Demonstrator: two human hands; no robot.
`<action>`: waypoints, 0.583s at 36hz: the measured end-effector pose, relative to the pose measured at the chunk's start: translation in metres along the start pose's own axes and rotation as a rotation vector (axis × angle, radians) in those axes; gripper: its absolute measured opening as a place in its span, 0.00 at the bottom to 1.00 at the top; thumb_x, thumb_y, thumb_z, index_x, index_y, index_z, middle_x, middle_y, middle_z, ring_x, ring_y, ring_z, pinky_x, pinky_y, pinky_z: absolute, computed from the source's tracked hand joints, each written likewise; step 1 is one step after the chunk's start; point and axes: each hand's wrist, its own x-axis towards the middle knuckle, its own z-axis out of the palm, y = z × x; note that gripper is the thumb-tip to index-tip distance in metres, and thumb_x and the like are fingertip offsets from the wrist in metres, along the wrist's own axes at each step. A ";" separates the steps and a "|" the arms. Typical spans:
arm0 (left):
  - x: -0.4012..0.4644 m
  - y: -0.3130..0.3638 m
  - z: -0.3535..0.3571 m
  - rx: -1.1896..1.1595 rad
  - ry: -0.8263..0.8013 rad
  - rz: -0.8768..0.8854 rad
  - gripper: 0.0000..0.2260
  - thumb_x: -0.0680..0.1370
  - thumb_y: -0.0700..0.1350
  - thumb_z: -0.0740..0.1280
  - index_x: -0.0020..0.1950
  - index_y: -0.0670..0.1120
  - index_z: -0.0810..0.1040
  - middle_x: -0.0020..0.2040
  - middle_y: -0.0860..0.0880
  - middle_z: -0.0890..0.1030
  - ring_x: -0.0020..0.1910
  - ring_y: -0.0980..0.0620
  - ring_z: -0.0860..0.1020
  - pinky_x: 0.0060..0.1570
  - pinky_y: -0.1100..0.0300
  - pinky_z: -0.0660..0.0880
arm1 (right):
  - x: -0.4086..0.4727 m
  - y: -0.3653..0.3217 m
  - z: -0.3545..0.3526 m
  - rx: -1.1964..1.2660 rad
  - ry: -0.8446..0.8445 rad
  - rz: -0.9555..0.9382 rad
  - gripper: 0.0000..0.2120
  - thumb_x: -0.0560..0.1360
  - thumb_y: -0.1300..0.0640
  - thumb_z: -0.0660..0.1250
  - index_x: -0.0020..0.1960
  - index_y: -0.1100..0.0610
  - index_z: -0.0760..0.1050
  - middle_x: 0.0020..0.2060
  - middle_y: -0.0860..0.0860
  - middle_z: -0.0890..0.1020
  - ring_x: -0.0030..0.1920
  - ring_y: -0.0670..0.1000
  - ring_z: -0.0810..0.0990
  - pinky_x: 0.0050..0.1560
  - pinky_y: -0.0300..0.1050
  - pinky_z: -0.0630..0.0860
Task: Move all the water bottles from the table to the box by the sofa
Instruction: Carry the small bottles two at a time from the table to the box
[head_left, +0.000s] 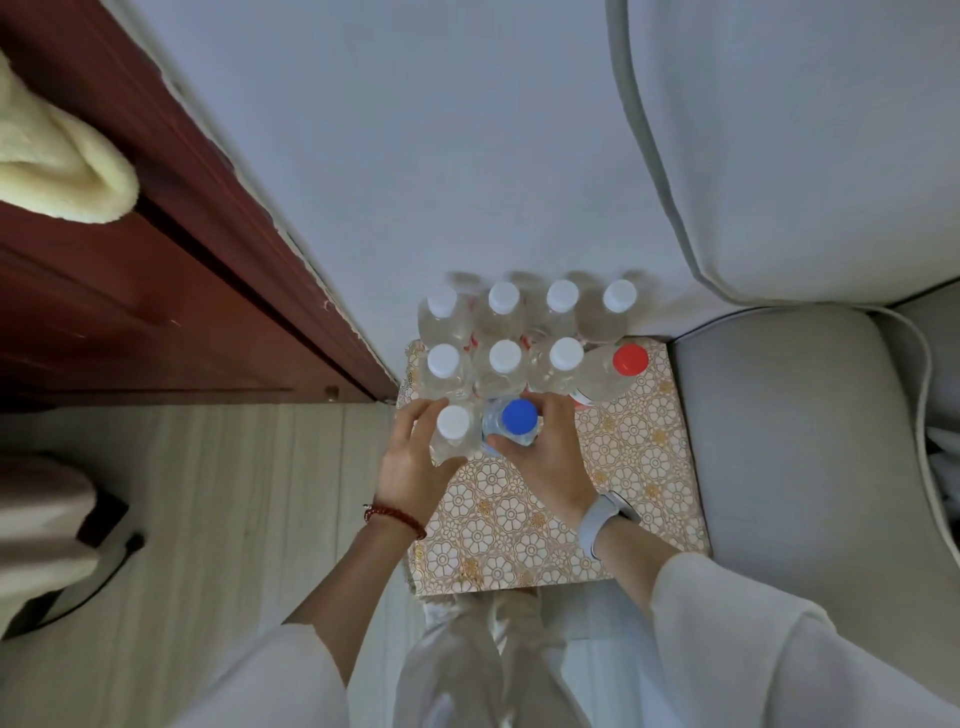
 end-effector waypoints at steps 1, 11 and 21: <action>0.000 0.001 0.000 0.000 0.005 -0.003 0.28 0.62 0.37 0.77 0.61 0.40 0.74 0.61 0.42 0.74 0.59 0.45 0.74 0.56 0.62 0.68 | 0.000 0.000 0.001 0.005 -0.001 0.006 0.26 0.65 0.61 0.75 0.58 0.63 0.67 0.53 0.53 0.66 0.54 0.48 0.67 0.53 0.23 0.65; -0.003 0.006 -0.005 -0.022 -0.108 -0.167 0.35 0.66 0.38 0.75 0.69 0.41 0.63 0.69 0.43 0.66 0.67 0.47 0.67 0.60 0.63 0.63 | -0.017 -0.008 -0.015 0.073 -0.157 0.035 0.37 0.68 0.61 0.72 0.71 0.56 0.56 0.65 0.48 0.66 0.66 0.45 0.64 0.64 0.25 0.59; -0.047 0.044 -0.082 0.000 0.045 -0.298 0.24 0.75 0.44 0.65 0.70 0.44 0.64 0.69 0.44 0.66 0.67 0.47 0.68 0.64 0.58 0.65 | -0.060 -0.084 -0.056 -0.135 -0.093 -0.150 0.15 0.76 0.61 0.62 0.62 0.60 0.69 0.58 0.55 0.74 0.60 0.53 0.72 0.61 0.45 0.69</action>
